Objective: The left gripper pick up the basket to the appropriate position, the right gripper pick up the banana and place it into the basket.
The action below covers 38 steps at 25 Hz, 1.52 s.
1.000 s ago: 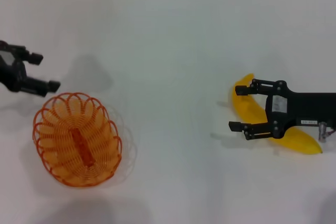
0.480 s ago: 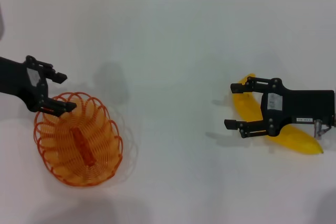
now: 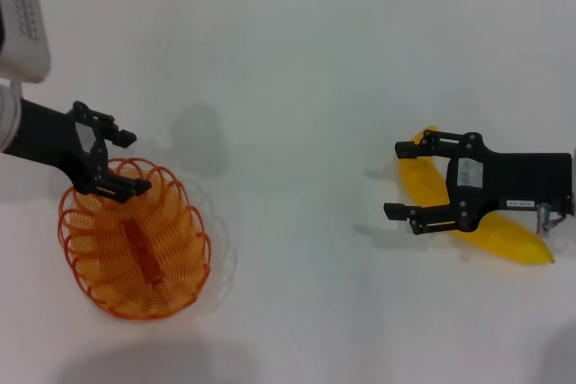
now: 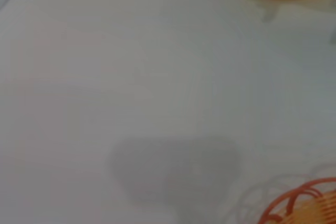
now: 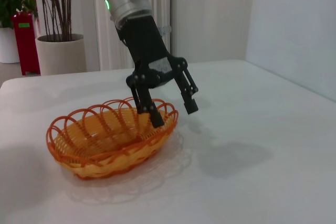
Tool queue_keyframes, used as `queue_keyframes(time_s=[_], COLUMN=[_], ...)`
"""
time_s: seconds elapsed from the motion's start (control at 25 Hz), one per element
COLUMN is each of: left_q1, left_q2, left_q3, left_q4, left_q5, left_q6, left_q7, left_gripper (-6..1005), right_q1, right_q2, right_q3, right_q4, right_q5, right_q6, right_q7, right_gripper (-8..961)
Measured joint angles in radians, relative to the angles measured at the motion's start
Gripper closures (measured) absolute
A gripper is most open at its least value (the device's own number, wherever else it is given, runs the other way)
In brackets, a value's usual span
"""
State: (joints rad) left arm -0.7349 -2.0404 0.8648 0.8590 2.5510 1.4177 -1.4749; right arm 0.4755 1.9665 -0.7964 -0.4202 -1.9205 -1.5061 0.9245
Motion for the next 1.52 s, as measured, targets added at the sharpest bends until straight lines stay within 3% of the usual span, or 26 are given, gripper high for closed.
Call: queue_keyframes(time_s=[0.2,0.48,0.92,1.24,1.52], left_q1=[0.000,-0.003,-0.004,0.000,0.053], left_q2=[-0.001,-0.004,-0.003,0.005,0.005], left_q3=[0.056,0.061,0.077,0.052,0.007], left_q4=[-0.020,-0.021,-0.017,0.006,0.131], left_q5=[0.002,-0.006,-0.007,-0.057,-0.183], left_q6=[-0.049,-0.064,-0.056,0.038,0.168], left_q7=[-0.024,-0.032,-0.041,-0.046,-0.163], left_gripper=[362,431,839,882,908], right_q1=[0.001,0.001,-0.004,-0.008,-0.009], right_q2=[0.000,0.000,-0.001,-0.003,-0.005], right_q3=[0.001,0.002,0.002,0.002,0.009], right_q4=[0.000,0.000,0.000,0.000,0.000], right_q5=[0.000,0.000,0.000,0.000,0.000], right_q6=[0.000,0.000,0.001,0.001,0.001], right_q7=[0.019,0.023,0.022,0.022,0.022], right_gripper=[82,84,86,88,89])
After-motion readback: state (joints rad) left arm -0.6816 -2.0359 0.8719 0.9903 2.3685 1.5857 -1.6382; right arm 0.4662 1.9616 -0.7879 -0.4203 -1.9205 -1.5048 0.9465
